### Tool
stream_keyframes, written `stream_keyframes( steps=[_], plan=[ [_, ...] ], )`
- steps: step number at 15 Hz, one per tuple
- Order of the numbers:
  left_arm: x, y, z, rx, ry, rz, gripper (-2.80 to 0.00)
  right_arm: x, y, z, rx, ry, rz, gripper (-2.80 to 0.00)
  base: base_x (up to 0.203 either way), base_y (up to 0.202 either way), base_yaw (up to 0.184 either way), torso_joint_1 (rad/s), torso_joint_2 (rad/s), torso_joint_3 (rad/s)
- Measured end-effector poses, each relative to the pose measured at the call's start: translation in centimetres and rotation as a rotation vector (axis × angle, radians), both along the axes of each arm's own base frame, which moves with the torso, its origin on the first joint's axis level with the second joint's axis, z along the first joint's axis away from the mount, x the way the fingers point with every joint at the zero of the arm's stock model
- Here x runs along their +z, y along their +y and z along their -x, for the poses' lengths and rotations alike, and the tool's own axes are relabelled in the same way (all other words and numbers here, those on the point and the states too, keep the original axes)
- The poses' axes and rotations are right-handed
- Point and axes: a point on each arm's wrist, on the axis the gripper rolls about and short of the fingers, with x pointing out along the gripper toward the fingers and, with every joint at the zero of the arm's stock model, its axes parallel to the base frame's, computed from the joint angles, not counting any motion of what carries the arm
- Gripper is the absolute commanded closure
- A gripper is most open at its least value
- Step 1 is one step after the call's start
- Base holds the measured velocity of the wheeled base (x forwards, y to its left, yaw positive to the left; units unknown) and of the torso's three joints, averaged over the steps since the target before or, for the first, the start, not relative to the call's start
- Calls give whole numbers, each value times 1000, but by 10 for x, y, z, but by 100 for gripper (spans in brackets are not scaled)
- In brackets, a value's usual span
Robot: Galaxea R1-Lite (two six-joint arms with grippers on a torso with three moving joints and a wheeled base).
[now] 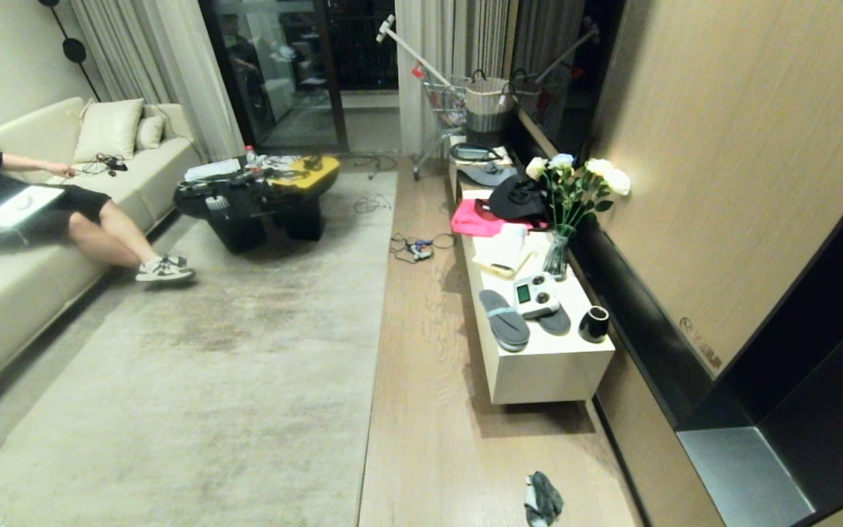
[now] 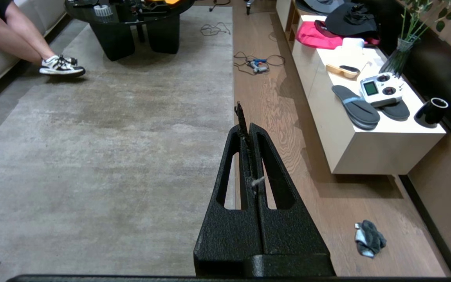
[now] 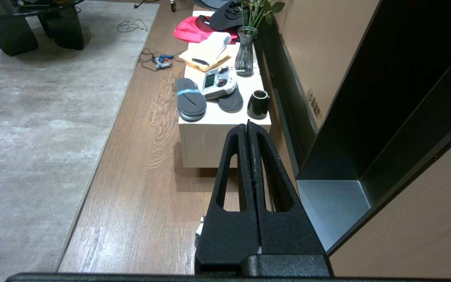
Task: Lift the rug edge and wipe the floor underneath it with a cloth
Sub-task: Pick up the rag
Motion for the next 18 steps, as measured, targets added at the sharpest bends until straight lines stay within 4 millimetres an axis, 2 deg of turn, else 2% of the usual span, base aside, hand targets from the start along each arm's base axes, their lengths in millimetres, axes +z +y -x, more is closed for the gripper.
stream_keyframes(
  steps=[10, 18],
  plan=[
    [0, 0, 0, 1, 0, 0, 0, 0, 0, 0, -1, 0, -5, 0, 0, 0, 0, -6, 9, 8],
    [0, 0, 0, 1, 0, 0, 0, 0, 0, 0, 0, 0, -15, 0, 0, 0, 0, -129, 313, 179]
  ],
)
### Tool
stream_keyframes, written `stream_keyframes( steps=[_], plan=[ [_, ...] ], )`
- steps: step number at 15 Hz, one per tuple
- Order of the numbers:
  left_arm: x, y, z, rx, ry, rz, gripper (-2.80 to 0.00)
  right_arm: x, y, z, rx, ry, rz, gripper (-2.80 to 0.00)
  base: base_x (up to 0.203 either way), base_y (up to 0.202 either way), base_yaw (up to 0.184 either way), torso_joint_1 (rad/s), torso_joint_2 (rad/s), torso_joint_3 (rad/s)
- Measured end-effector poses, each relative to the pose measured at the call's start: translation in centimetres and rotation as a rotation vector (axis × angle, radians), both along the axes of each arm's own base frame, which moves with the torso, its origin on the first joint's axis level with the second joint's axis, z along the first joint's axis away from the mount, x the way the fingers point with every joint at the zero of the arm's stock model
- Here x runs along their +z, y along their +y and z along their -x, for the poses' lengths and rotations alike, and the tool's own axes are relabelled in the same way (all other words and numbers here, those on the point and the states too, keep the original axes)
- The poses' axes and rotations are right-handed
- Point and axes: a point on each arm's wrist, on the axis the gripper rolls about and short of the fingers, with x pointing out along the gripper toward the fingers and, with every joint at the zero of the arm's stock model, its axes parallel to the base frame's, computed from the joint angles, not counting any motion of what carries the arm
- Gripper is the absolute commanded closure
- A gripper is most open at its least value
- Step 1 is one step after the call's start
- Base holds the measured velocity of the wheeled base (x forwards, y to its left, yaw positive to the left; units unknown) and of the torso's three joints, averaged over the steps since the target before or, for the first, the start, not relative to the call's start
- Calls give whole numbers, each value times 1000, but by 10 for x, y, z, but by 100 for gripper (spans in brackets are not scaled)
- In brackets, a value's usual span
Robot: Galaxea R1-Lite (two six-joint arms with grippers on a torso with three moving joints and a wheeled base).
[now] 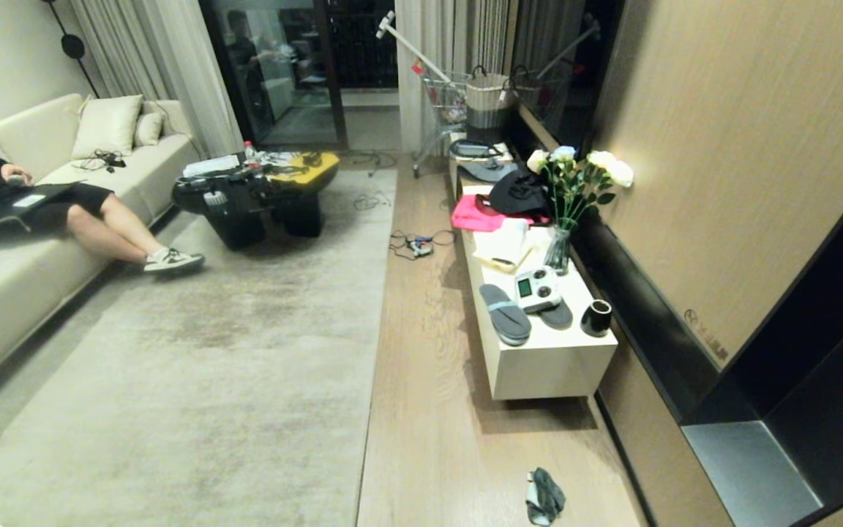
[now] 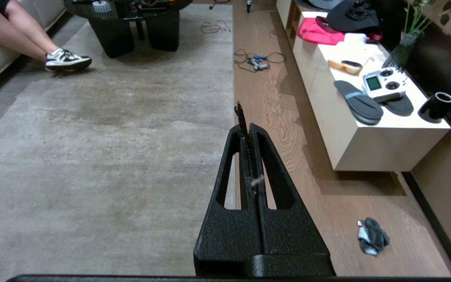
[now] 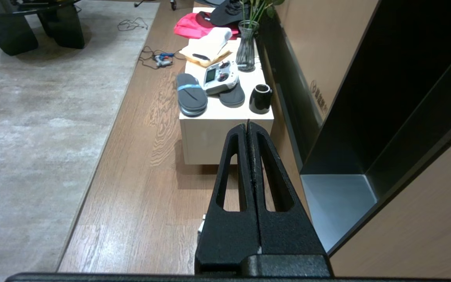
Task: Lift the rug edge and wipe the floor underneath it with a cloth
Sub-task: Pick up the rag
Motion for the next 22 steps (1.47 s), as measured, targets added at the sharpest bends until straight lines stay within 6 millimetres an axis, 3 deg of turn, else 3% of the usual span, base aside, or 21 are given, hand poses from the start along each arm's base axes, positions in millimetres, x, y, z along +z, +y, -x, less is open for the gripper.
stream_keyframes(
  steps=[11, 22],
  plan=[
    [0, 0, 0, 0, -1, 0, 0, 0, 0, 0, 0, 0, -34, 0, 0, 0, 0, -137, 353, 213],
    [0, 0, 0, -1, 0, -1, 0, 0, 0, 0, 1, 0, -32, 0, 0, 0, 0, -165, 522, 352]
  ],
)
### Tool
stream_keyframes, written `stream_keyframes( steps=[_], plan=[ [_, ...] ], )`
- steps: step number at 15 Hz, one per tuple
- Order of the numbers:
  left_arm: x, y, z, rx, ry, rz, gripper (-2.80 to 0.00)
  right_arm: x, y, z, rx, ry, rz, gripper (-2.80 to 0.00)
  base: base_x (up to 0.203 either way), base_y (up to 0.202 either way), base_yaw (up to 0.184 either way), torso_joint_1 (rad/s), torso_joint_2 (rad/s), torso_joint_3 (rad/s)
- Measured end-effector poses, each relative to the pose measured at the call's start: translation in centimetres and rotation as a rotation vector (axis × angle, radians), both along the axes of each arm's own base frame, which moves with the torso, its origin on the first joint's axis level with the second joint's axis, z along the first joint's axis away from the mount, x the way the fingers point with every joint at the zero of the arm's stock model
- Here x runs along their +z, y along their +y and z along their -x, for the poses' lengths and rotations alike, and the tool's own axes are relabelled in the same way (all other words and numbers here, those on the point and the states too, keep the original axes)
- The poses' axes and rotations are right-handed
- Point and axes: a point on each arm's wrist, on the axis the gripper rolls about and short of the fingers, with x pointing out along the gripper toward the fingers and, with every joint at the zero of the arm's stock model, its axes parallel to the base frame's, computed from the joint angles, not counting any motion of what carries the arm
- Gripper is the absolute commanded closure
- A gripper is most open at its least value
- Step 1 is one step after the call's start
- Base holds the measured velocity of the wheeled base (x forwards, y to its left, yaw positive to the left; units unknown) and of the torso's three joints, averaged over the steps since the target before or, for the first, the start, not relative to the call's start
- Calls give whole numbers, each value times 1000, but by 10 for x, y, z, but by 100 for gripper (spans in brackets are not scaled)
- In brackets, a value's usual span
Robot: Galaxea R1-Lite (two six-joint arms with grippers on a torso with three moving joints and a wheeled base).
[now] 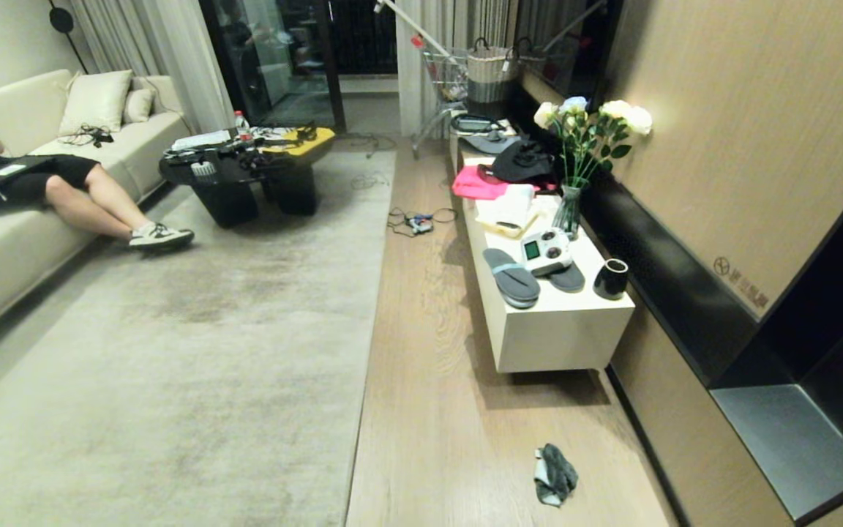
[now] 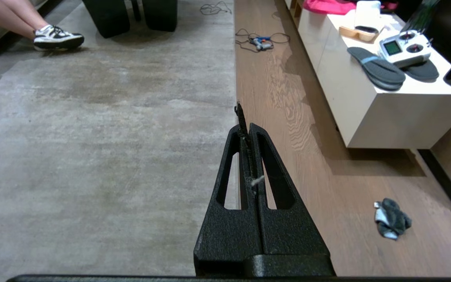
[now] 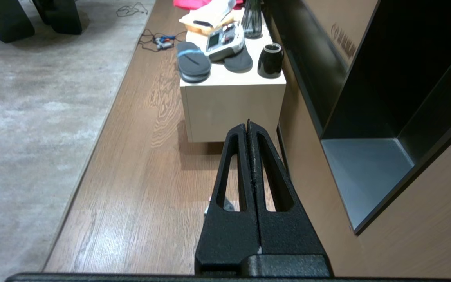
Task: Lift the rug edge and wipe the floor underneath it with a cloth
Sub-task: Pick up the rag
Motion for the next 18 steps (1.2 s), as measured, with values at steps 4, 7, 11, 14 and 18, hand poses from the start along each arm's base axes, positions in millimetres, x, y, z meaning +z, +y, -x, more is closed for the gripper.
stream_keyframes(
  steps=[4, 7, 11, 14, 18],
  plan=[
    [0, 0, 0, 1, 0, 0, 0, 0, 0, 0, 0, 0, -1, 0, 0, 0, 0, -111, 483, 376],
    [0, 0, 0, 1, 0, 0, 0, 0, 0, 0, 0, 0, 0, 0, 0, 0, 0, -67, 452, 386],
    [0, 0, 0, 0, 0, 1, 0, 0, 0, 0, -1, 0, -1, 0, 0, 0, 0, -30, 441, 413],
    [0, 0, 0, 0, 2, 1, 0, 0, 0, 0, -1, 1, 0, 0, 0, 0, 0, 9, 368, 383],
    [0, 0, 0, 1, 0, 0, 0, 0, 0, 0, -1, 0, 0, 0, 0, 0, 0, 0, 0, 0]
  ],
)
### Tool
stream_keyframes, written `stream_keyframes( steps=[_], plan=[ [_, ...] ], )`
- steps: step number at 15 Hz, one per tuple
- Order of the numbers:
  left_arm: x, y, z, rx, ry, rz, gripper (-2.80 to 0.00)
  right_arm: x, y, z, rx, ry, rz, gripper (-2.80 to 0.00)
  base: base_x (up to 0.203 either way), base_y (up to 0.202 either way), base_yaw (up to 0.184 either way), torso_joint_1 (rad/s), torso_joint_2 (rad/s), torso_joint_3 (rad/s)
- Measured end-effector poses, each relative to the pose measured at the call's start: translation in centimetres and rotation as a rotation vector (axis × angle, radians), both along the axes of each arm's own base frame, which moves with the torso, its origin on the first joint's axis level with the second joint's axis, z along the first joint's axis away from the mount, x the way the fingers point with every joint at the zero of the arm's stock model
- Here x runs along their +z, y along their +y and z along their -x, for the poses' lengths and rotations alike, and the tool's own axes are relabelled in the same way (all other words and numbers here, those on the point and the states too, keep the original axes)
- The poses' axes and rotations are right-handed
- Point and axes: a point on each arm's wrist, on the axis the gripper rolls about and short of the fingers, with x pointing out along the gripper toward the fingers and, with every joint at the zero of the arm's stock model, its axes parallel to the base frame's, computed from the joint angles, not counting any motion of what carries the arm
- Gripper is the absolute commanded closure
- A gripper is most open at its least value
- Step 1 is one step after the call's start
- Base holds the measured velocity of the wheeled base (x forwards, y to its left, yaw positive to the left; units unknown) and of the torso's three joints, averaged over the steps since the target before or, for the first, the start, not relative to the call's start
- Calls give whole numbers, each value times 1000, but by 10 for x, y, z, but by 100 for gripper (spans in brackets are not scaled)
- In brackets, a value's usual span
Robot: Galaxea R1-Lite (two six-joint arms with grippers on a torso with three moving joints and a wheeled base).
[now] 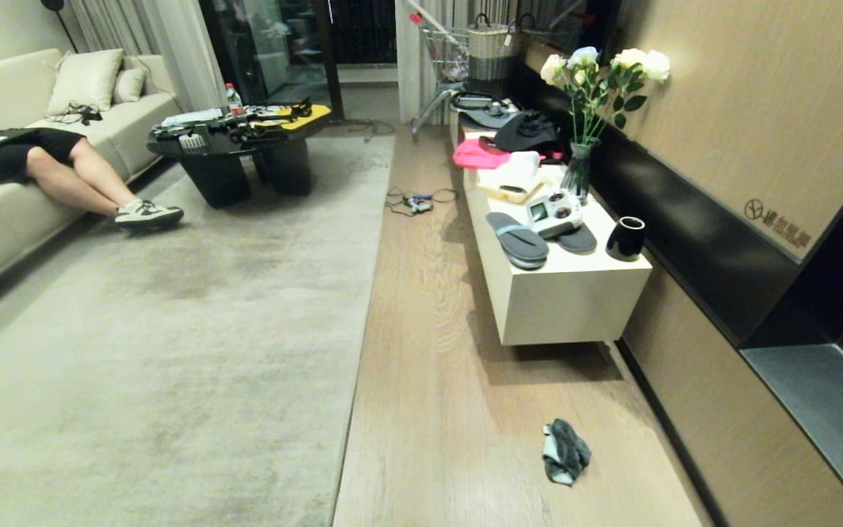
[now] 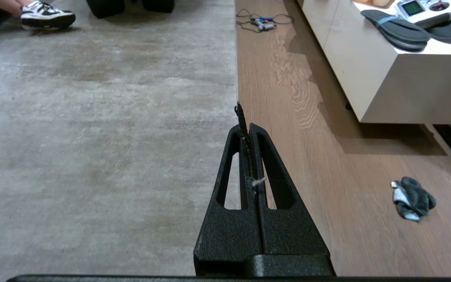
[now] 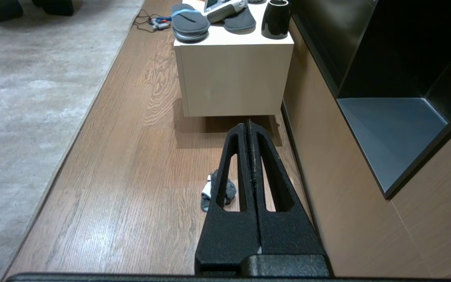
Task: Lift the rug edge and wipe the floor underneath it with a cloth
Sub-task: Pick up the rag
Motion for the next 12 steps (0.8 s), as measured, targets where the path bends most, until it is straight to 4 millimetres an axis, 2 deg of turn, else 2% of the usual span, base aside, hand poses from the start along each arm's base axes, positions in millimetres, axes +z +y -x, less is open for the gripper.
stream_keyframes(
  steps=[7, 12],
  plan=[
    [0, 0, 0, 0, 0, 0, 0, 0, 0, 0, 0, 0, 3, 0, 0, 0, 0, 0, 0, 0],
    [0, 0, 0, 0, 0, 0, 0, 0, 0, 0, -1, -1, -6, 0, 0, 0, 0, 10, 62, 71]
  ],
)
